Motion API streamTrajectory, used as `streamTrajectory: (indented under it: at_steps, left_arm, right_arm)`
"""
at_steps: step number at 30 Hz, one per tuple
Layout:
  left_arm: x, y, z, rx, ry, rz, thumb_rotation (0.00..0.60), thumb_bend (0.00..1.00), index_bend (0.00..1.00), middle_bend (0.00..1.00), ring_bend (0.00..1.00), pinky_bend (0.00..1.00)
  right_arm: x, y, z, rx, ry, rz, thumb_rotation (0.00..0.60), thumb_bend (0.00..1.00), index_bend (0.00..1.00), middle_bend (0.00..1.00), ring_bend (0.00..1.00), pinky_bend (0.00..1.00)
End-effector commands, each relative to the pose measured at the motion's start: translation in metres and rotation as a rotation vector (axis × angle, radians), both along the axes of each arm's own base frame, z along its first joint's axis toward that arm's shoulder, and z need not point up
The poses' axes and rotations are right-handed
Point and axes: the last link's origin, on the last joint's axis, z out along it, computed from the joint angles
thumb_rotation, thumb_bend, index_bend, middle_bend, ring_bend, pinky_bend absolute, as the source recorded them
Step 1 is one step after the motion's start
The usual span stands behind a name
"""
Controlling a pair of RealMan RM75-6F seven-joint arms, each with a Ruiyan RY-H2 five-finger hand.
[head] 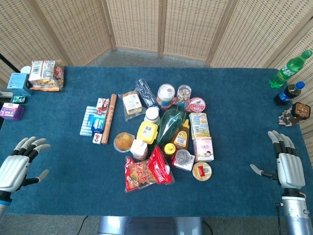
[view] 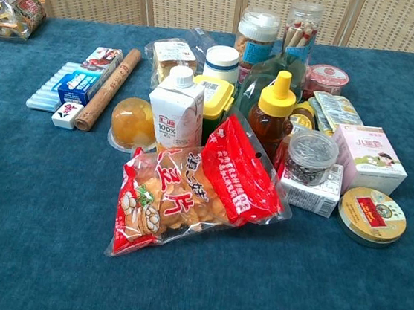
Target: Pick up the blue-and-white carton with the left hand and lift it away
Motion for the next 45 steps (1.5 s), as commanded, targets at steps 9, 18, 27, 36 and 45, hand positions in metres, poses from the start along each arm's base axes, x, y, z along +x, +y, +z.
streamTrajectory:
  at_steps: [9, 18, 27, 36, 45]
  left_arm:
    - [-0.001, 0.001, -0.001, -0.009, 0.01, -0.004, 0.6, 0.34, 0.23, 0.18, 0.08, 0.0]
    - [-0.009, 0.022, 0.001, 0.01, 0.165, 0.008, 0.6, 0.34, 0.19, 0.12, 0.06, 0.0]
    - [-0.022, 0.062, -0.008, 0.033, 0.246, 0.055, 0.6, 0.34, 0.12, 0.08, 0.06, 0.0]
    - [-0.022, 0.107, -0.033, 0.075, 0.305, 0.048, 0.6, 0.34, 0.07, 0.05, 0.05, 0.0]
    - [-0.003, 0.151, -0.07, 0.127, 0.354, -0.028, 0.6, 0.34, 0.07, 0.05, 0.05, 0.0]
  right_arm:
    - [0.0, 0.0, -0.002, 0.004, -0.009, -0.001, 0.514, 0.0, 0.0, 0.0, 0.0, 0.0]
    - [-0.002, 0.005, 0.001, -0.009, -0.012, -0.007, 0.515, 0.0, 0.0, 0.0, 0.0, 0.0]
    - [-0.006, 0.01, 0.005, -0.017, -0.007, -0.023, 0.514, 0.0, 0.0, 0.0, 0.0, 0.0]
    - [-0.01, 0.016, 0.009, -0.028, -0.003, -0.044, 0.515, 0.0, 0.0, 0.0, 0.0, 0.0]
    - [-0.01, 0.02, 0.013, -0.035, 0.008, -0.061, 0.513, 0.0, 0.0, 0.0, 0.0, 0.0]
